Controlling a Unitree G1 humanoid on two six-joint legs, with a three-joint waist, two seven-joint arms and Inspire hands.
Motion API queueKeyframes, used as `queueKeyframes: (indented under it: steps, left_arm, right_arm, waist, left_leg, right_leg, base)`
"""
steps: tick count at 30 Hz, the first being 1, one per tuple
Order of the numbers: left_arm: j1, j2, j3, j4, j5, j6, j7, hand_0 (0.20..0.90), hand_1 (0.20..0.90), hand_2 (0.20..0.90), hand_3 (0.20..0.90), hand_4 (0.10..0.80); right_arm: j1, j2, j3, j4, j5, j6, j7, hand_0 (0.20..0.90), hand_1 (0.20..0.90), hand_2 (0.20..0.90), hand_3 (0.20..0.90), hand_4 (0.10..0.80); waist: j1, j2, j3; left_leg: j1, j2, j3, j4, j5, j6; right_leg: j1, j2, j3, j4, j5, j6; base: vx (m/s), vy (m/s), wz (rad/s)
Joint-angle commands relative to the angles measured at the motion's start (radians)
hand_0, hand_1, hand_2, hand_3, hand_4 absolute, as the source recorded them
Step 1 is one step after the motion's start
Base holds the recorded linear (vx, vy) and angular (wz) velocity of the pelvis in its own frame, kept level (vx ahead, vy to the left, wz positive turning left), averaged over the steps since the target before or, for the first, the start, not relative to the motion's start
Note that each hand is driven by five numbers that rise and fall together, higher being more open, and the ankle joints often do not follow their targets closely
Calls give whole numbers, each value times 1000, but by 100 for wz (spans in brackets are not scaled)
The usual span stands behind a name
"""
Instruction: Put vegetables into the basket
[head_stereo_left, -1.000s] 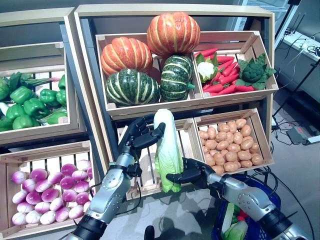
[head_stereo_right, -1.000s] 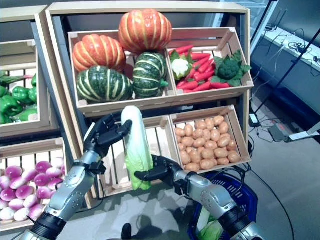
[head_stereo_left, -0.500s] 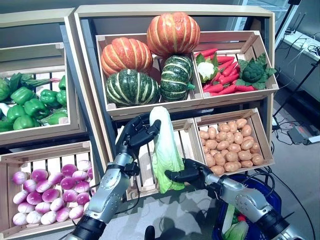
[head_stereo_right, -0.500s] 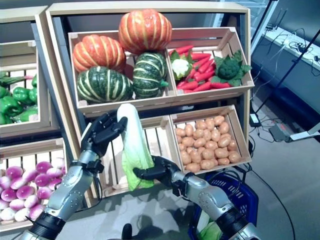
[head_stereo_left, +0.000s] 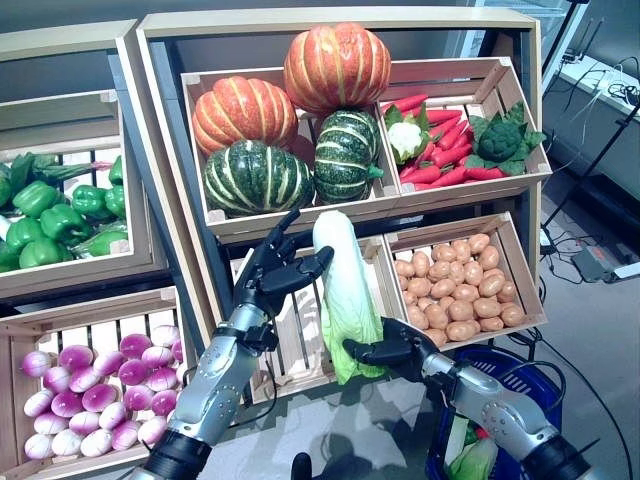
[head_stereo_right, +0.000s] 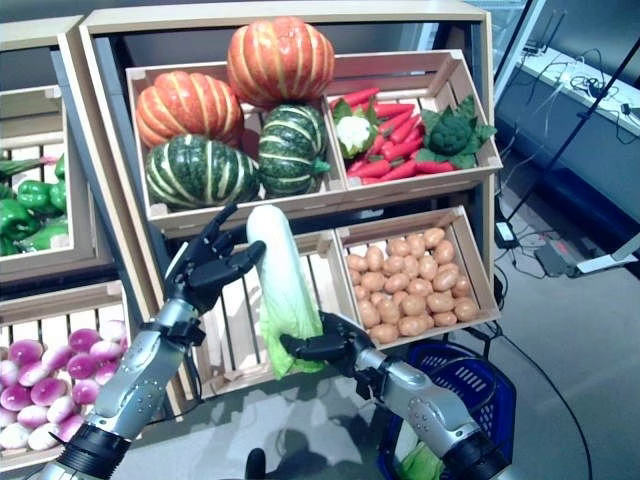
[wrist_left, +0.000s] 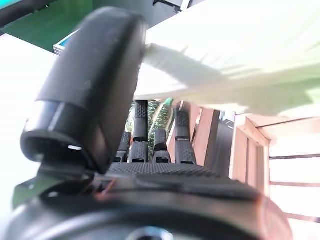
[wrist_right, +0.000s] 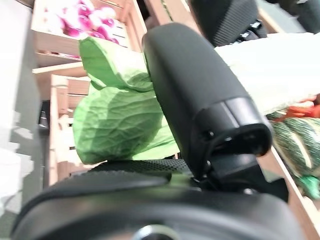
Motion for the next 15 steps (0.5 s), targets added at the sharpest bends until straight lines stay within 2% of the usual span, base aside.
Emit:
queueKeyframes:
  steps: [1, 15]
  left_arm:
    - [-67, -11, 51, -28, -28, -102, -67, 900, 900, 900, 900, 800]
    - [-9, -30, 140, -60, -88, -41, -94, 900, 900, 900, 900, 800]
  right_arm:
    - [-81, 56, -196, -134, 79, -273, -27, 300, 300, 300, 300, 400]
    - [42, 166, -464, -20, -15, -517, -289, 300, 300, 300, 300, 400]
  waist:
    - [-2, -4, -46]
    - [-38, 4, -26]
  left_leg:
    - [98, 47, 30, 2, -158, -40]
    - [95, 58, 51, 2, -161, -38]
  right_leg:
    - [-92, -58, 45, -6, 138, 10]
    - [-105, -41, 67, -7, 133, 6]
  base:
    - [-9, -8, -8]
    - [-2, -28, -6]
